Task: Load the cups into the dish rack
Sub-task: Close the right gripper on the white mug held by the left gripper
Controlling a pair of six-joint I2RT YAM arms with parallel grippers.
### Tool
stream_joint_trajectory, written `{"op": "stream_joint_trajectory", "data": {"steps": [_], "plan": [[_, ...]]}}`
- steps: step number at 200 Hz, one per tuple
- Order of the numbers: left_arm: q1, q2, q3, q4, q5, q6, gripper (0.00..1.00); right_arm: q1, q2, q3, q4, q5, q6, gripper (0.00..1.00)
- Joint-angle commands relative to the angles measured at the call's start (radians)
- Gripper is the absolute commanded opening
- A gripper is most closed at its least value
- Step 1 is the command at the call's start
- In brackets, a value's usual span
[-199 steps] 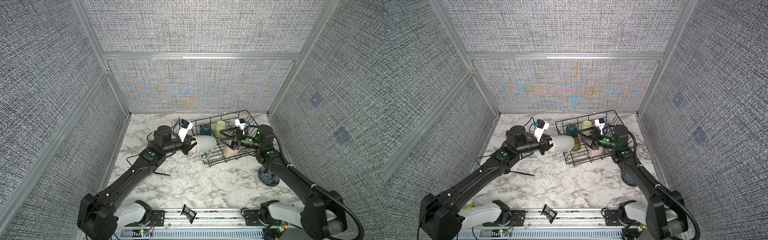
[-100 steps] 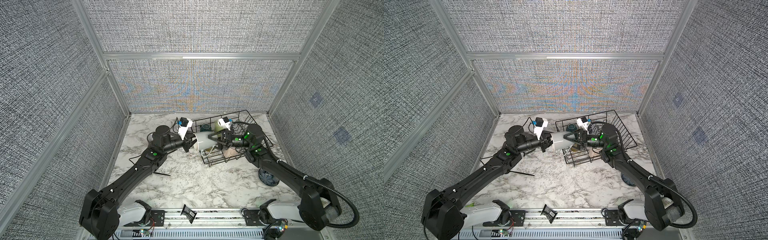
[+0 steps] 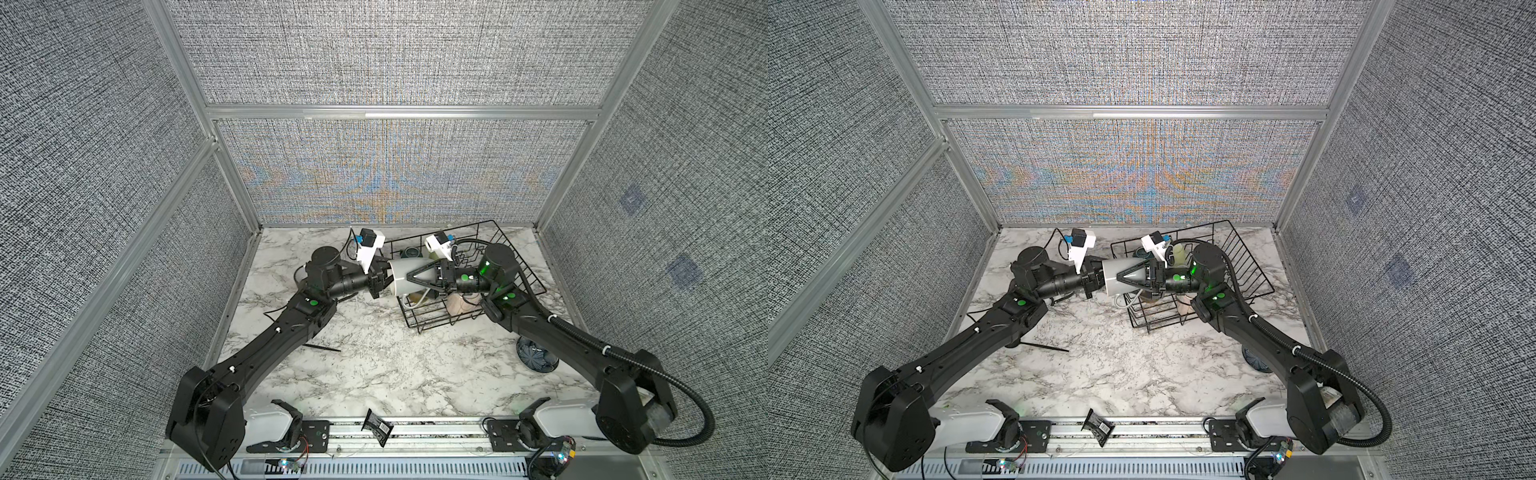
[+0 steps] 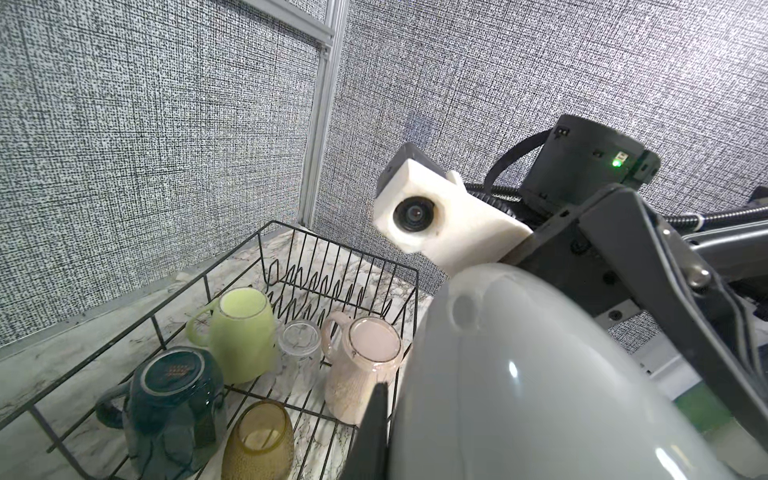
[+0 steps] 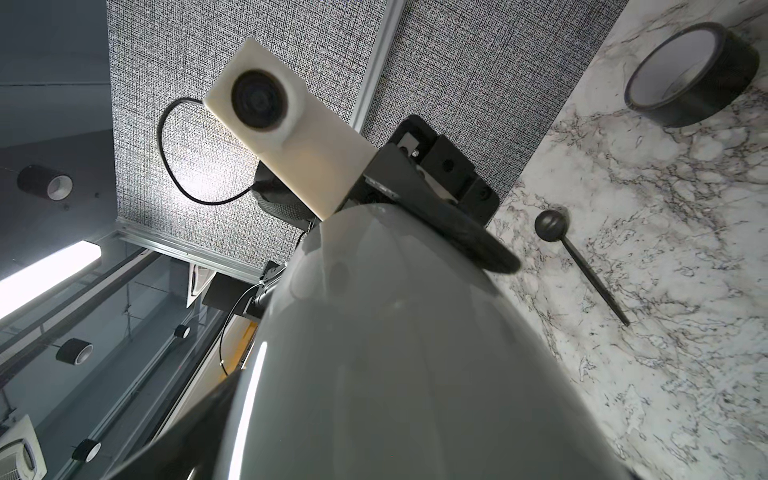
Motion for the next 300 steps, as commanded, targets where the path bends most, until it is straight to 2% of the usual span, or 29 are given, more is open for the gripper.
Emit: {"op": "stream_joint_trajectory", "data": {"steps": [1, 36, 55, 96, 134, 174, 196, 203, 214, 221, 248, 278, 300], "plan": [[-0.009, 0.017, 0.017, 0.044, 0.042, -0.028, 0.00, 0.021, 0.014, 0.016, 0.073, -0.034, 0.007, 0.92], [-0.010, 0.034, 0.021, 0.066, 0.061, -0.049, 0.00, 0.010, 0.016, -0.001, 0.078, -0.009, 0.009, 0.92], [-0.007, 0.023, -0.007, 0.117, 0.078, -0.069, 0.00, -0.011, 0.004, -0.009, 0.050, -0.001, 0.018, 0.98], [-0.001, 0.004, -0.033, 0.086, 0.133, -0.069, 0.00, -0.020, -0.006, 0.010, -0.070, -0.051, -0.065, 0.99], [0.003, -0.039, -0.057, 0.052, 0.055, -0.049, 0.00, -0.021, 0.002, 0.010, -0.088, -0.082, -0.072, 0.94], [0.004, -0.036, -0.050, 0.037, 0.049, -0.047, 0.00, -0.016, -0.006, -0.011, -0.068, -0.075, -0.066, 0.90], [0.004, -0.017, -0.045, 0.047, 0.069, -0.059, 0.00, -0.013, -0.011, -0.030, -0.016, -0.066, -0.036, 0.92], [0.004, -0.012, -0.044, 0.046, 0.075, -0.060, 0.00, -0.014, -0.013, -0.030, -0.032, -0.060, -0.044, 0.96], [0.004, -0.003, -0.048, 0.053, 0.078, -0.068, 0.00, -0.014, -0.015, -0.020, -0.088, -0.048, -0.071, 0.97], [0.004, 0.003, -0.052, 0.068, 0.084, -0.080, 0.00, -0.013, -0.018, -0.013, -0.113, -0.045, -0.084, 0.96], [0.004, 0.038, -0.061, 0.101, 0.122, -0.115, 0.00, -0.007, -0.013, -0.010, -0.101, -0.048, -0.087, 0.79], [0.004, 0.063, -0.053, 0.100, 0.131, -0.132, 0.00, -0.004, 0.000, -0.010, -0.047, -0.057, -0.053, 0.77], [0.006, 0.073, -0.036, 0.057, 0.117, -0.118, 0.00, -0.007, 0.013, -0.001, -0.075, -0.058, -0.068, 0.75]]}}
